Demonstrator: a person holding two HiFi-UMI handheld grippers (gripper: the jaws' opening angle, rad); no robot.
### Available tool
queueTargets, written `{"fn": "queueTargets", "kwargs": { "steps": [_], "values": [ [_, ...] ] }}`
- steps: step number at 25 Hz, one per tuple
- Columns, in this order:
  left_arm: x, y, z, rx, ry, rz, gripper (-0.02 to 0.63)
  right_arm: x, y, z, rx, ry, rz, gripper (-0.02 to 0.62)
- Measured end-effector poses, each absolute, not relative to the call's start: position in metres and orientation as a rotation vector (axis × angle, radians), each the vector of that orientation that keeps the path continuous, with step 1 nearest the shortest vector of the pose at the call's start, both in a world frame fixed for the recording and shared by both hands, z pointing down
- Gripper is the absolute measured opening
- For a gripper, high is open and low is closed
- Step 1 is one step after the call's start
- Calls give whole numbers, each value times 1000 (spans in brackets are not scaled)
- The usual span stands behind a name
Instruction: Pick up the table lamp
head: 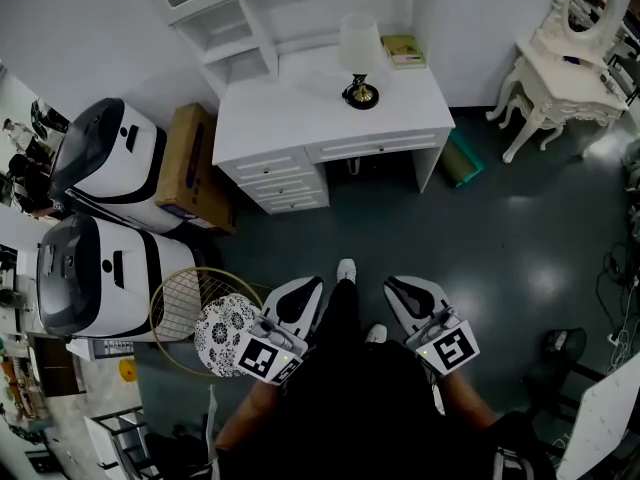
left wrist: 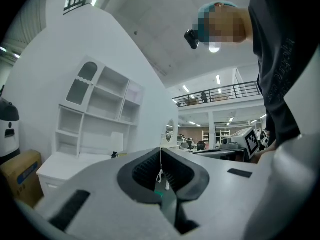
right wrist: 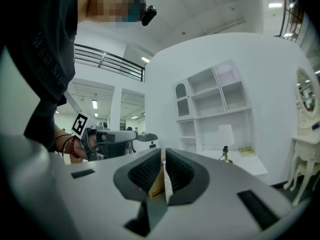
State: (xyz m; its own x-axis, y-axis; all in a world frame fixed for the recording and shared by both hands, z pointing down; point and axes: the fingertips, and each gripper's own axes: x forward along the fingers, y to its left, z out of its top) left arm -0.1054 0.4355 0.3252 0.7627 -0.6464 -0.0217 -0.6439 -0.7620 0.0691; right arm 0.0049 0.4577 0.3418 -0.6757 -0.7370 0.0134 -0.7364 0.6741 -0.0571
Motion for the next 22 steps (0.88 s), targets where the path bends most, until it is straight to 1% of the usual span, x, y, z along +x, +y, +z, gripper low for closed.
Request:
{"fn": "queueTargets", "kwargs": {
  "steps": [11, 22],
  "values": [
    [-86, 357, 327, 2927, -976, -98, 18, 1, 395, 346, -1228, 2896, -130, 44],
    [-98, 261, 338, 2896, -945, -78, 18, -21, 309, 355, -1192, 2956, -191, 44]
  ]
}}
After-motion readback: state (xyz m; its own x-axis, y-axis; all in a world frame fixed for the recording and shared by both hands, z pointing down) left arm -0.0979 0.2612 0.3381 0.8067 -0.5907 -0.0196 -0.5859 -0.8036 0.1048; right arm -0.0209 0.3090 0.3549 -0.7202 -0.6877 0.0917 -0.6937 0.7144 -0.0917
